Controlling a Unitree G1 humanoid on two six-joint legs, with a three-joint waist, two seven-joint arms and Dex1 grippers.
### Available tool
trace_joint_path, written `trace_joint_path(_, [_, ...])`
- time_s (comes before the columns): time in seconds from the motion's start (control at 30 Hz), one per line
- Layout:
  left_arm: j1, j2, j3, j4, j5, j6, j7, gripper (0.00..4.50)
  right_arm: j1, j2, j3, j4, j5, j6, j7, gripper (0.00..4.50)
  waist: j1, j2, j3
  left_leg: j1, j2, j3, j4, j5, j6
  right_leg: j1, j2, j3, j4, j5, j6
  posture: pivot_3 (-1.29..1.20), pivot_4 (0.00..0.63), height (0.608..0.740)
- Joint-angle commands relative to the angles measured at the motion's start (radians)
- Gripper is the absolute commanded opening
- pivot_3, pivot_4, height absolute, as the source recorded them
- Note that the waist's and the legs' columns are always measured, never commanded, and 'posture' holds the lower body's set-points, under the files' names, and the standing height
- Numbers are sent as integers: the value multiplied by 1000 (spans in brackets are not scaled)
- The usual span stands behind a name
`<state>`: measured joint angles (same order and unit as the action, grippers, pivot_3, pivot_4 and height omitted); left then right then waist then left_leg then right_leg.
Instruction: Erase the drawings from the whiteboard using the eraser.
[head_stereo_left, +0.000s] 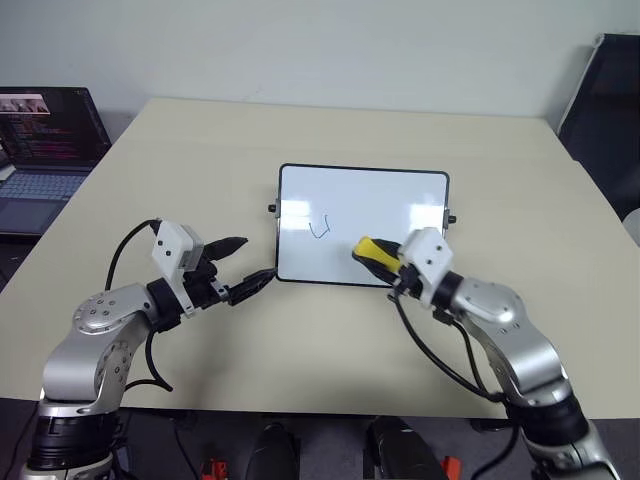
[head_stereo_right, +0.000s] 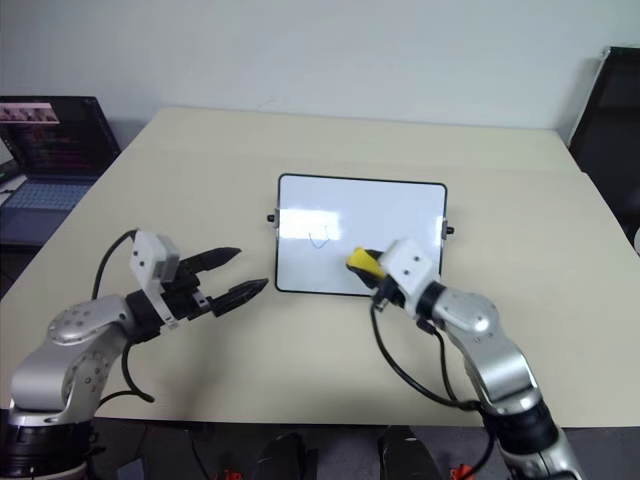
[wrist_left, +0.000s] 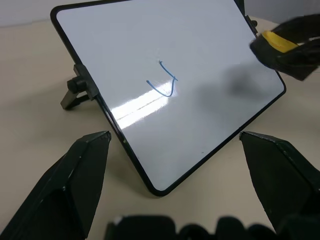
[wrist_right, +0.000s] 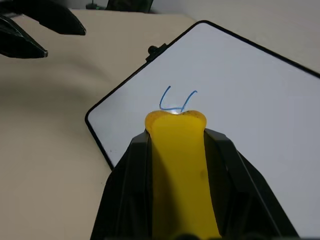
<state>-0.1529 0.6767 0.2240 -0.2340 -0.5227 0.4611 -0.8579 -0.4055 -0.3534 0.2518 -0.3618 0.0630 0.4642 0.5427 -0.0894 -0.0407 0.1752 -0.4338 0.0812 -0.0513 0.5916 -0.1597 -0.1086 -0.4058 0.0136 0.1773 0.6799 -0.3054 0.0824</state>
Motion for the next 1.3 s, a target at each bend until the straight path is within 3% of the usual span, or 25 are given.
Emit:
trace_joint_path(0.03, [-28, 19, -4, 8, 8, -30, -24, 4500, -137, 31, 53, 142, -99, -50, -47, 1101, 1, 0, 0, 0, 0, 0, 0, 0, 0, 0, 0, 0, 0, 0, 0, 0, 150, 740])
trace_joint_path(0.17, [-52, 20, -20, -11, 11, -12, -15, 4500, -297, 81, 95, 359, -181, -120, -87, 1099, 1, 0, 0, 0, 0, 0, 0, 0, 0, 0, 0, 0, 0, 0, 0, 0, 150, 740])
trace_joint_path(0.33, [-56, 12, -26, -47, 0, 17, 8, 4500, -375, 116, 111, 529, -229, -205, -98, 1095, 4, 0, 0, -1, 0, 0, -3, 0, 0, 0, 0, -2, 0, 5, 2, 0, 150, 740])
trace_joint_path(0.57, [-57, 10, -15, -116, -24, 84, 54, 4500, -311, 49, 223, 502, -255, -154, 112, 1091, 2, 0, 0, 0, 0, -1, -3, 0, 0, 1, 0, -3, 0, 4, 3, 0, 150, 740])
trace_joint_path(0.63, [-65, 10, -15, -127, -31, 102, 67, 4500, -315, 45, 224, 507, -271, -167, 109, 1091, 2, 0, 0, 0, 0, -2, -1, 0, 0, 1, 0, -3, 1, 3, 6, 0, 150, 740])
trace_joint_path(0.77, [-74, 8, -19, -146, -42, 130, 88, 4500, -378, 69, 167, 588, -346, -219, -70, 1091, 1, 0, 0, 0, 0, -2, 2, 2, 2, 1, 0, -2, 1, 4, 1, 0, 150, 740])
trace_joint_path(0.87, [-66, 9, -20, -154, -45, 139, 96, 4500, -405, 81, 143, 622, -355, -237, -121, 1091, 4, 0, 0, 0, 0, -2, 2, 4, 3, 1, 0, -2, 1, 8, 0, 0, 150, 740])
trace_joint_path(1.23, [-41, 8, -7, -122, -34, 108, 79, 4500, -353, 97, 266, 554, -325, -244, 170, 1091, 0, 0, 0, 1, 1, -2, 0, 5, 3, 1, 1, -2, 0, 8, 0, 0, 150, 740])
trace_joint_path(1.3, [-31, 8, -3, -114, -30, 95, 71, 4500, -379, 109, 257, 596, -364, -263, 107, 1091, 0, 0, 0, 0, 1, -1, 0, 5, 3, 1, 1, -2, 0, 7, 0, 0, 150, 740])
